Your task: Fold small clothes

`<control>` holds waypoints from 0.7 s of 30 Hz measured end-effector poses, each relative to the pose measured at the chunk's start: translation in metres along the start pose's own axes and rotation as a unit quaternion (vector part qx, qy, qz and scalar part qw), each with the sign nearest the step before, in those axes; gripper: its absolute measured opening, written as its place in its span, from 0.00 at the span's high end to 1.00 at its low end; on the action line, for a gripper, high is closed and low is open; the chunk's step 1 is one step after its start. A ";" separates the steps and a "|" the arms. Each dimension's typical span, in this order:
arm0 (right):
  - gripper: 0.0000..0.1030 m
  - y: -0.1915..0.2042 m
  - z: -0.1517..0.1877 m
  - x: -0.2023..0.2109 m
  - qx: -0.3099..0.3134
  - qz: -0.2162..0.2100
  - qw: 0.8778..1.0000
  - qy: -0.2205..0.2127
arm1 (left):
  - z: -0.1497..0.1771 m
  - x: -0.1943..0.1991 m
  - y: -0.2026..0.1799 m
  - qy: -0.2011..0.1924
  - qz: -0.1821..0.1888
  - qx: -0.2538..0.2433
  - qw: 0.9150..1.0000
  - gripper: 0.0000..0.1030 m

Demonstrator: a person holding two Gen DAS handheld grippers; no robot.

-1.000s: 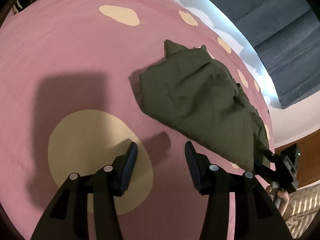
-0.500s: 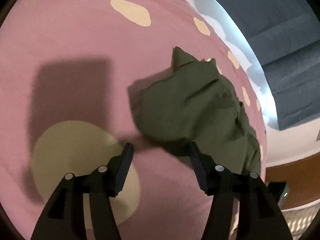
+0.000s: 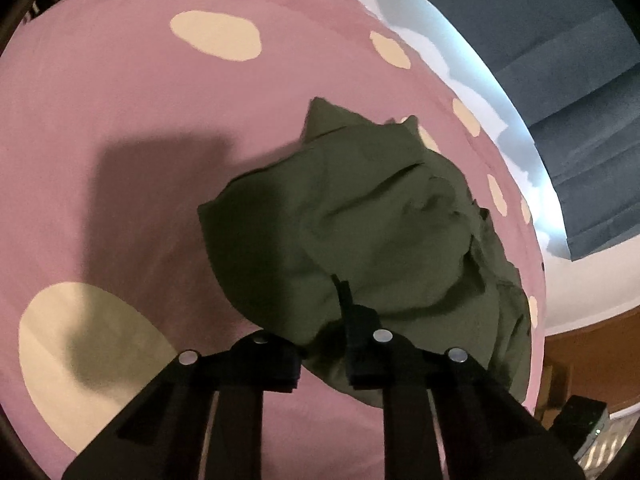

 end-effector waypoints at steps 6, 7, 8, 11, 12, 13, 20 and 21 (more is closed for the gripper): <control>0.31 -0.024 0.009 -0.030 -0.030 -0.030 0.999 0.031 | -0.004 0.019 -0.027 -0.029 -0.001 -0.047 0.998 0.89; 0.31 -0.023 0.008 -0.028 -0.031 -0.032 0.999 0.032 | -0.004 0.024 -0.034 -0.035 -0.004 -0.058 0.998 0.89; 0.31 -0.023 0.007 -0.027 -0.030 -0.034 0.998 0.036 | -0.004 0.028 -0.041 -0.041 -0.004 -0.069 0.997 0.89; 0.31 -0.026 0.006 -0.018 -0.033 -0.041 0.998 0.039 | -0.005 0.041 -0.076 -0.060 -0.006 -0.114 0.992 0.89; 0.31 -0.026 0.006 -0.013 -0.034 -0.043 0.998 0.036 | -0.004 0.043 -0.085 -0.065 -0.012 -0.128 0.990 0.89; 0.31 -0.025 0.007 -0.007 -0.035 -0.041 0.998 0.028 | -0.003 0.047 -0.099 -0.074 -0.019 -0.150 0.986 0.89; 0.30 -0.003 0.012 0.007 0.007 -0.085 0.996 0.002 | -0.001 0.055 -0.144 -0.088 -0.019 -0.202 0.975 0.89; 0.29 -0.004 0.015 -0.005 0.003 -0.093 0.995 0.026 | 0.001 0.053 -0.149 -0.084 -0.018 -0.206 0.975 0.89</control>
Point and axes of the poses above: each gripper's, at about its wrist camera, not at the fingertips, and x roughly against the way its jaws point, y to its left, z to its underside, the point moved 3 cm from there along -x, roughly the way its jaws point, and after that the axes turned 3 degrees about -x, right-handed, at the moved point
